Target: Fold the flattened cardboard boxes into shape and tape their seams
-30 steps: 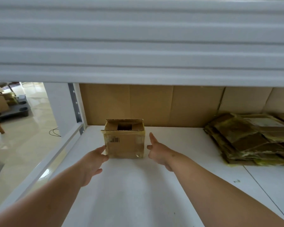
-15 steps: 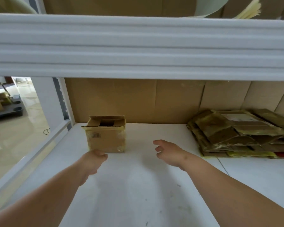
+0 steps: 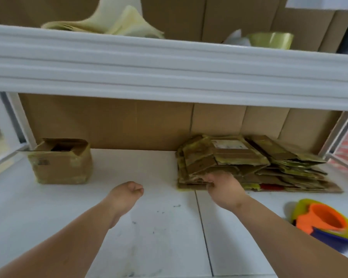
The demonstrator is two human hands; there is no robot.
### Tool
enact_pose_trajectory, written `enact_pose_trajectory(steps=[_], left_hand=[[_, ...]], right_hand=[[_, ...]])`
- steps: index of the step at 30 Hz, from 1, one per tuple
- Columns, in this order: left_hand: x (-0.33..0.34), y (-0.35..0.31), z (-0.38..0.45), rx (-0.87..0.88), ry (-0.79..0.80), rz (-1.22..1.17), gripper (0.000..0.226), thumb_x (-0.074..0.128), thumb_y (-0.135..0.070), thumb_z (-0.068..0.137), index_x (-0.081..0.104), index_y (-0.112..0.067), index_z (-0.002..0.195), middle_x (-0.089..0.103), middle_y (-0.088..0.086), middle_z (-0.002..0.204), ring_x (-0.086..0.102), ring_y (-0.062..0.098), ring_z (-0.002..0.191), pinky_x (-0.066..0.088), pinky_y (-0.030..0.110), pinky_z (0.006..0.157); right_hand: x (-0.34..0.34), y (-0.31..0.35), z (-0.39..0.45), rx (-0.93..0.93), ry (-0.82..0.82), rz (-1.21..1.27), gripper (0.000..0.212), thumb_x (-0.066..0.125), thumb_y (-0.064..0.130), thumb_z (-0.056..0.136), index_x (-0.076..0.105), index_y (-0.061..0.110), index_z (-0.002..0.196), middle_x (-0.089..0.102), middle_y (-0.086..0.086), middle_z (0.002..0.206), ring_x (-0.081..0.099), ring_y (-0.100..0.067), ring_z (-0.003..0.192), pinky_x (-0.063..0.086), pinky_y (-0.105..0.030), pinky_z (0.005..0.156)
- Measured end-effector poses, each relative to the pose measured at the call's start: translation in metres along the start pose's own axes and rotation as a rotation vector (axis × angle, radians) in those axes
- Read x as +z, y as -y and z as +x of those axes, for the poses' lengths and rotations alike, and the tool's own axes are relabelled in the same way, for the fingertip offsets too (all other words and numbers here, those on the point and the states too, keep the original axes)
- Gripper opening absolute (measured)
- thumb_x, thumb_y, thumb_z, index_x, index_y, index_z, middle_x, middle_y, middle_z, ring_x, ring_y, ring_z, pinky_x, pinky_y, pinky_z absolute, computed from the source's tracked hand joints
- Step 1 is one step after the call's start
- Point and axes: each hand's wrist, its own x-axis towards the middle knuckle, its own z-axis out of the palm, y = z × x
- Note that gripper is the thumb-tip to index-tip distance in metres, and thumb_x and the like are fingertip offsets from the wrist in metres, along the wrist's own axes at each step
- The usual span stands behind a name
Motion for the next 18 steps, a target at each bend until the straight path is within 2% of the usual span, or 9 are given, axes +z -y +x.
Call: enact_pose_trajectory(steps=[3,6,9,12,15,18], left_hand=[[0.023,-0.01,-0.001,-0.001,0.003,0.012,0.03,0.053,-0.031,0.101,0.06,-0.022,0.128,0.06,0.003,0.126,0.055,0.023,0.118,0.044,0.037,0.106],[0.033,-0.024,0.004,0.03,-0.011,0.03,0.032,0.052,-0.032,0.102,0.057,-0.022,0.132,0.056,-0.003,0.125,0.053,0.019,0.117,0.041,0.031,0.101],[0.04,-0.039,0.015,0.07,0.003,0.061,0.033,0.051,-0.034,0.102,0.056,-0.024,0.133,0.054,-0.005,0.126,0.051,0.018,0.117,0.04,0.03,0.098],[0.047,-0.052,0.028,0.124,0.038,0.088,0.024,0.049,-0.033,0.102,0.058,-0.03,0.124,0.052,-0.008,0.114,0.05,0.014,0.104,0.039,0.027,0.09],[0.054,-0.062,0.037,0.166,0.052,0.105,0.027,0.05,-0.031,0.103,0.06,-0.026,0.128,0.054,-0.008,0.119,0.049,0.012,0.107,0.037,0.025,0.089],[0.058,-0.067,0.042,0.169,0.053,0.146,0.031,0.05,-0.031,0.103,0.059,-0.022,0.131,0.057,-0.005,0.125,0.05,0.012,0.111,0.037,0.025,0.091]], right_hand=[[-0.008,-0.014,0.001,0.006,-0.16,-0.072,0.037,0.048,0.022,0.095,0.059,0.028,0.13,0.048,0.001,0.134,0.041,-0.026,0.129,0.037,-0.04,0.109],[-0.014,-0.022,0.007,0.021,-0.248,-0.115,0.05,0.052,0.023,0.093,0.045,0.029,0.142,0.042,-0.001,0.138,0.036,-0.028,0.131,0.032,-0.042,0.111],[-0.018,-0.034,0.018,0.073,-0.229,-0.118,0.063,0.051,0.019,0.09,0.032,0.029,0.149,0.037,-0.001,0.148,0.03,-0.03,0.139,0.026,-0.046,0.116],[-0.018,-0.049,0.033,0.104,-0.19,-0.165,0.064,0.047,0.021,0.096,0.024,0.032,0.154,0.025,0.006,0.16,0.016,-0.025,0.15,0.013,-0.048,0.122],[-0.019,-0.062,0.049,0.137,-0.175,-0.261,0.059,0.042,0.028,0.101,0.022,0.036,0.155,0.019,0.009,0.163,0.01,-0.022,0.152,0.004,-0.051,0.123],[-0.02,-0.07,0.059,0.156,-0.174,-0.301,0.052,0.039,0.035,0.103,0.028,0.039,0.153,0.025,0.011,0.162,0.015,-0.023,0.151,0.003,-0.052,0.123]])
